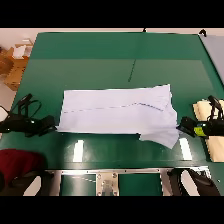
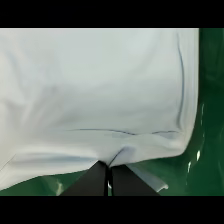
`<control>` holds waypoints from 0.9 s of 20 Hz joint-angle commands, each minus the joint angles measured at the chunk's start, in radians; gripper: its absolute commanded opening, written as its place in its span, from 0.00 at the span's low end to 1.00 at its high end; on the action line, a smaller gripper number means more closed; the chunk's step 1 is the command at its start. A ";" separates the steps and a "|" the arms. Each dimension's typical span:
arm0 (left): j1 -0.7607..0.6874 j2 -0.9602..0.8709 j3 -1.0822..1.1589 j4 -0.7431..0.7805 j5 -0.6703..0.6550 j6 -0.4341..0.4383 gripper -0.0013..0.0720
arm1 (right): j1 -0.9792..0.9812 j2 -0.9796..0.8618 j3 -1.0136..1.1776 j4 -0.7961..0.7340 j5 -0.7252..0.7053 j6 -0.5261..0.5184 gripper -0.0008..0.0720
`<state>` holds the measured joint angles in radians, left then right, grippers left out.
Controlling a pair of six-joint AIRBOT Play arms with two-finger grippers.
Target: Fold the shirts.
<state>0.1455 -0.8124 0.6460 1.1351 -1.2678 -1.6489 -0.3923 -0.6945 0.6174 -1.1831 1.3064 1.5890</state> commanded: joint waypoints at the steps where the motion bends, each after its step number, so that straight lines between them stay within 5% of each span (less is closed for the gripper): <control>1: 0.000 -0.066 0.092 -0.038 0.069 0.006 0.04 | 0.027 -0.148 0.141 0.103 -0.092 -0.055 0.03; 6: -0.001 -0.353 0.295 -0.232 0.166 0.117 0.04 | 0.139 -0.496 0.430 0.106 -0.156 -0.056 0.03; 16: -0.064 -0.859 0.665 -0.351 0.360 0.186 0.04 | 0.172 -0.959 0.707 0.111 -0.320 -0.053 0.04; 17: -0.073 -0.875 0.665 -0.377 0.409 0.189 0.05 | 0.173 -0.975 0.718 0.111 -0.342 -0.055 0.09; 18: -0.074 -0.877 0.665 -0.388 0.443 0.189 0.13 | 0.171 -0.985 0.736 0.109 -0.345 -0.061 0.29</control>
<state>0.0914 -1.6203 1.2739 0.8005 -0.9333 -1.4826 -0.2256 -1.6119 1.3079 -1.0744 1.0256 1.5341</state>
